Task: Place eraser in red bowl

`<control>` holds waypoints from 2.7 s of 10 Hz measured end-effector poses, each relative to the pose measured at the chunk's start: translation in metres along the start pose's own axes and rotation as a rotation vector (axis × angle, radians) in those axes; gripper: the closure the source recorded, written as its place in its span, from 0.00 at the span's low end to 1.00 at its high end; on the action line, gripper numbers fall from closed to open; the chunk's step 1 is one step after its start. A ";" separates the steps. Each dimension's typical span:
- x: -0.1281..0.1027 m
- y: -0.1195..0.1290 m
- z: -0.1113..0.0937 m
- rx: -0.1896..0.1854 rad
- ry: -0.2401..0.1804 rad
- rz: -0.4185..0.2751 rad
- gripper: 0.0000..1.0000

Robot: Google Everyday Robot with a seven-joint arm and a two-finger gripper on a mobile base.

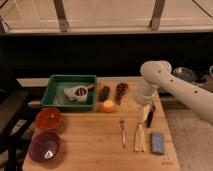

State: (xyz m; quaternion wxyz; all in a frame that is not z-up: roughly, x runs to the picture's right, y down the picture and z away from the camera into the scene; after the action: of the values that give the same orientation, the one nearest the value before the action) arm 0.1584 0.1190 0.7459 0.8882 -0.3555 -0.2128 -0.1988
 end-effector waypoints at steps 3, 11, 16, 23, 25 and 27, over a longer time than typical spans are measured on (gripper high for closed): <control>0.000 0.000 0.000 0.000 0.000 0.000 0.22; 0.007 -0.033 0.004 0.016 0.229 -0.232 0.22; 0.029 -0.106 0.018 0.018 0.284 -0.300 0.22; 0.017 -0.174 0.029 0.053 0.167 -0.306 0.22; 0.019 -0.172 0.030 0.050 0.169 -0.312 0.22; 0.018 -0.176 0.035 0.043 0.212 -0.332 0.22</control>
State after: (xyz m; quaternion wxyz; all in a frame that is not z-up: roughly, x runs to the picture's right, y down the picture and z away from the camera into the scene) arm 0.0762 0.0228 0.8739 0.8681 -0.2733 -0.1778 -0.3743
